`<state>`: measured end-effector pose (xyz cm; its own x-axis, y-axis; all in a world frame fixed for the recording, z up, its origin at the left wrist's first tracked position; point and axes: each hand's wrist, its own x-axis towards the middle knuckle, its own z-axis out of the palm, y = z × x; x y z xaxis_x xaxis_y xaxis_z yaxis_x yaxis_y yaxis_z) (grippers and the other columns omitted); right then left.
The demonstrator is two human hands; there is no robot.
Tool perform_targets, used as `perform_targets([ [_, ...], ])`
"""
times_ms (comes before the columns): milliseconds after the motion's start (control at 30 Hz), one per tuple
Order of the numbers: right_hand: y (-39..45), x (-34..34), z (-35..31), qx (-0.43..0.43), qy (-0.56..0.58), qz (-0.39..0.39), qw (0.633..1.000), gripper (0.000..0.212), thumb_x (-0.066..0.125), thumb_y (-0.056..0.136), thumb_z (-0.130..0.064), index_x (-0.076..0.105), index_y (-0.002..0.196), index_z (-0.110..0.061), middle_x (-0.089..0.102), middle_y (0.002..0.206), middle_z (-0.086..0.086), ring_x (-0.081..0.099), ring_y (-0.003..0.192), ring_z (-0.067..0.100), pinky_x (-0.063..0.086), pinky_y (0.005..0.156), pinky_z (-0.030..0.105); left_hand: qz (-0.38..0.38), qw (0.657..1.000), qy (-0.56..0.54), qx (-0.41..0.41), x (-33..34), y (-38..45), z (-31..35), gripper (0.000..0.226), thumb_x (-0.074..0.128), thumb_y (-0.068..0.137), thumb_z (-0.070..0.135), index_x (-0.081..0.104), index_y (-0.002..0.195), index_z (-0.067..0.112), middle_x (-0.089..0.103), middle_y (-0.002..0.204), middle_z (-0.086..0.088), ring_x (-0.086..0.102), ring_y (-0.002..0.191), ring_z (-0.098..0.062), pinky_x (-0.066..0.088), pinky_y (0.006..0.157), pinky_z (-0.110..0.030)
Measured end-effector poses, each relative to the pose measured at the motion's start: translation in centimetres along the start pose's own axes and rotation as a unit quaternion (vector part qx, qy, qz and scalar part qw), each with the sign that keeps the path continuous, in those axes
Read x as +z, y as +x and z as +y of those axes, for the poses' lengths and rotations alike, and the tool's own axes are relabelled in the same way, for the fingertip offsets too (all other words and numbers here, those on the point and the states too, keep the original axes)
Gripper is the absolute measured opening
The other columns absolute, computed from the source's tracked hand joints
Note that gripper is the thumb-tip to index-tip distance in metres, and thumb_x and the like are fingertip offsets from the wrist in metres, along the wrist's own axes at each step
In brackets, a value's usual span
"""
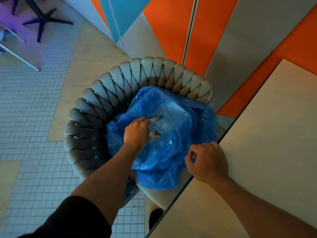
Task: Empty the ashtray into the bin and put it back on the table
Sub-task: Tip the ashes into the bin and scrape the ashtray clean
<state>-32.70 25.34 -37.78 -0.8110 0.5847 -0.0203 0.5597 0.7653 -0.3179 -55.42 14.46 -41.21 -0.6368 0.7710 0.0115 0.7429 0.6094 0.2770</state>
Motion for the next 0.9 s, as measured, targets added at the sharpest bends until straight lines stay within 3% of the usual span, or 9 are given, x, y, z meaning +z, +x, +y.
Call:
perform_targets([
  [100, 0.0, 0.0, 0.0, -0.004, -0.002, 0.007, 1.000, 0.032, 0.044, 0.084, -0.042, 0.060, 0.065, -0.021, 0.058, 0.055, -0.006, 0.046, 0.051, 0.013, 0.038, 0.062, 0.029, 0.046, 0.988, -0.099, -0.112, 0.3, 0.0, 0.1, 0.011, 0.056, 0.089, 0.010, 0.062, 0.081, 0.006, 0.062, 0.082, -0.008, 0.057, 0.071, -0.028, 0.045, 0.059, -0.040],
  [167, 0.0, 0.1, 0.0, -0.006, -0.001, 0.013, 1.000, 0.033, 0.044, 0.084, -0.043, 0.060, 0.065, -0.021, 0.058, 0.056, -0.006, 0.045, 0.051, 0.012, 0.035, 0.062, 0.028, 0.066, 0.955, -0.184, -0.221, 0.5, 0.2, -0.1, 0.007, 0.059, 0.086, 0.013, 0.065, 0.082, 0.010, 0.062, 0.080, -0.001, 0.055, 0.071, -0.018, 0.044, 0.063, -0.034],
  [233, 0.0, 0.1, 0.0, -0.008, -0.001, 0.016, 1.000, 0.032, 0.044, 0.084, -0.042, 0.060, 0.065, -0.021, 0.058, 0.056, -0.006, 0.045, 0.052, 0.012, 0.035, 0.062, 0.028, 0.065, 0.915, -0.247, -0.312, 0.6, 0.5, -0.4, 0.006, 0.062, 0.083, 0.016, 0.067, 0.082, 0.014, 0.062, 0.078, 0.002, 0.053, 0.072, -0.012, 0.042, 0.064, -0.030],
  [333, -0.1, 0.2, 0.1, -0.009, -0.003, 0.021, 1.000, 0.029, 0.048, 0.084, -0.040, 0.059, 0.064, -0.021, 0.057, 0.055, -0.005, 0.046, 0.051, 0.013, 0.036, 0.060, 0.028, 0.066, 0.843, -0.343, -0.409, 0.8, 0.9, -1.2, 0.007, 0.066, 0.080, 0.019, 0.068, 0.074, 0.017, 0.067, 0.076, 0.001, 0.065, 0.077, -0.017, 0.047, 0.054, -0.024],
  [433, 0.0, 0.2, 0.1, -0.007, 0.003, 0.020, 1.000, 0.029, 0.050, 0.083, -0.039, 0.059, 0.063, -0.020, 0.057, 0.054, -0.004, 0.046, 0.051, 0.014, 0.036, 0.060, 0.029, 0.065, 0.761, -0.434, -0.478, 0.8, 1.1, -1.6, 0.006, 0.072, 0.078, 0.013, 0.070, 0.073, 0.017, 0.072, 0.082, -0.007, 0.072, 0.074, -0.022, 0.061, 0.064, -0.034],
  [533, 0.1, 0.1, -0.1, -0.010, 0.014, 0.024, 1.000, 0.028, 0.051, 0.084, -0.038, 0.059, 0.063, -0.020, 0.057, 0.054, -0.004, 0.046, 0.050, 0.014, 0.040, 0.060, 0.031, 0.069, 0.712, -0.481, -0.507, 0.7, 1.0, -1.4, 0.010, 0.073, 0.076, 0.005, 0.072, 0.076, 0.015, 0.073, 0.084, -0.012, 0.074, 0.069, -0.023, 0.063, 0.065, -0.037],
  [700, 0.0, 0.0, -0.1, -0.012, 0.024, 0.028, 0.999, 0.026, 0.053, 0.085, -0.039, 0.060, 0.070, -0.020, 0.057, 0.058, -0.006, 0.046, 0.054, 0.013, 0.036, 0.062, 0.029, 0.061, 0.671, -0.540, -0.505, -0.4, 0.3, -0.2, 0.016, 0.070, 0.080, -0.004, 0.072, 0.091, 0.008, 0.073, 0.092, -0.016, 0.074, 0.071, -0.024, 0.059, 0.056, -0.029],
  [800, 0.1, -0.1, -0.2, -0.005, 0.030, 0.020, 0.999, 0.024, 0.050, 0.085, -0.042, 0.059, 0.076, -0.022, 0.058, 0.062, -0.007, 0.046, 0.057, 0.012, 0.032, 0.063, 0.027, 0.055, 0.657, -0.567, -0.494, -1.2, -0.4, 0.9, 0.017, 0.067, 0.083, -0.004, 0.072, 0.096, 0.007, 0.073, 0.096, -0.018, 0.074, 0.076, -0.024, 0.057, 0.053, -0.025],
  [900, 0.0, -0.4, -0.3, 0.000, 0.040, 0.012, 0.999, 0.021, 0.052, 0.086, -0.041, 0.059, 0.084, -0.022, 0.063, 0.067, -0.006, 0.049, 0.061, 0.013, 0.038, 0.065, 0.029, 0.045, 0.663, -0.577, -0.475, -2.3, -1.3, 2.4, 0.015, 0.066, 0.085, -0.002, 0.070, 0.096, 0.008, 0.072, 0.096, -0.018, 0.073, 0.076, -0.024, 0.056, 0.050, -0.023],
])
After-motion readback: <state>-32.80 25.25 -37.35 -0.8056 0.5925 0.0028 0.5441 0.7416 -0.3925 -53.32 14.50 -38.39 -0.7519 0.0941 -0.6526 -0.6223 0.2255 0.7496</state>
